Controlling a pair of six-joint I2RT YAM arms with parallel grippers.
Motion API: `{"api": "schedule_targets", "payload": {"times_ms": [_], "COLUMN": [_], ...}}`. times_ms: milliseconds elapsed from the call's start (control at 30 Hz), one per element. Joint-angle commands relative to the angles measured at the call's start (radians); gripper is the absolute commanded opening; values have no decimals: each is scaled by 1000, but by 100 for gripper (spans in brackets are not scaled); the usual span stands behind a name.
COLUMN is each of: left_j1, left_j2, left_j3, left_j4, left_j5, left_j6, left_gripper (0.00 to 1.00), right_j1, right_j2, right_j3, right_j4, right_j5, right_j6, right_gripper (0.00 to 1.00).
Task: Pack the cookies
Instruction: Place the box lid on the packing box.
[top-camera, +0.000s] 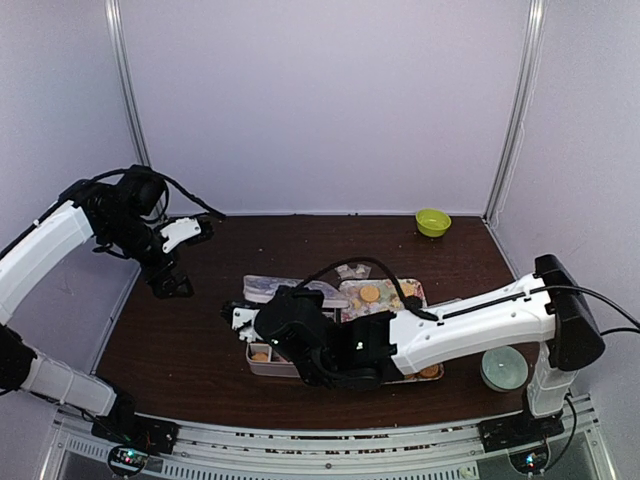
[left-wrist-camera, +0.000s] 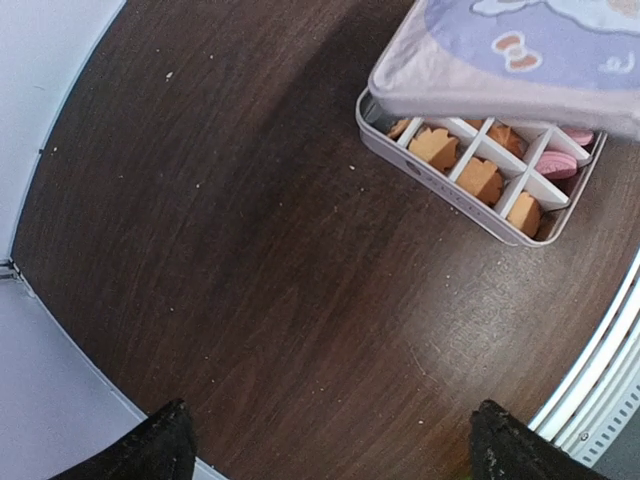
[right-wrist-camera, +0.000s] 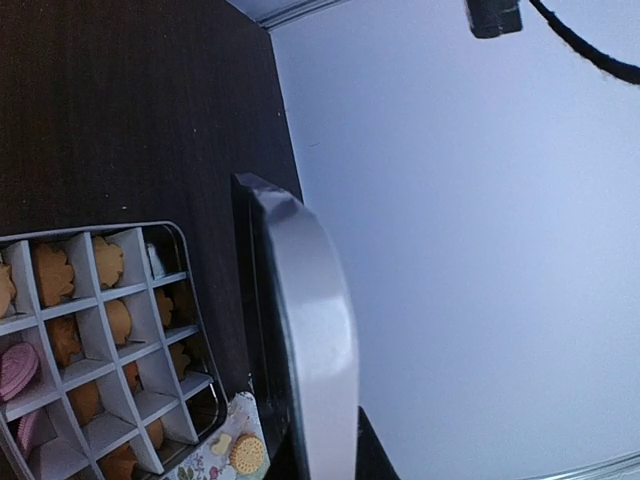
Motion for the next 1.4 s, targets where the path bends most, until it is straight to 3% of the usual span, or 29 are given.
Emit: {"api": "schedule_targets", "payload": {"times_ms": [0,233,367,433,600,900,1000,1367], "left_j1": [10,11,10,11,11,11,11,10], "left_j2": [-36,-75,-66,-61,-56,-27,-2,42], "left_j3": [-9,-62,-76,-77,-77,-82,-76,-73], "left_j4": [40,100,102,102,104,105,92,97], "left_j5": [27,2,11,15,30,62,67,149], "left_j6": [-22,-27,-26,-28,-26,-26,-21,-24], "left_gripper": [98,98,98,98,98,98,98,98], "right_j1": [11,16,37,44,62,72,71,37], "right_j2": [74,119,117,116,113,77,60,53], "right_j3": [30,34,24,36,25,21,16,43], "right_j4": [56,2,-37,-91,-179,-283,-312,-390], "right_j5": [71,80,52,25,-17,-145,-221,-379], "right_j6": [-41,19,69,119,193,306,350,498], "right_gripper": [7,10,18,27,62,94,100,100]}}
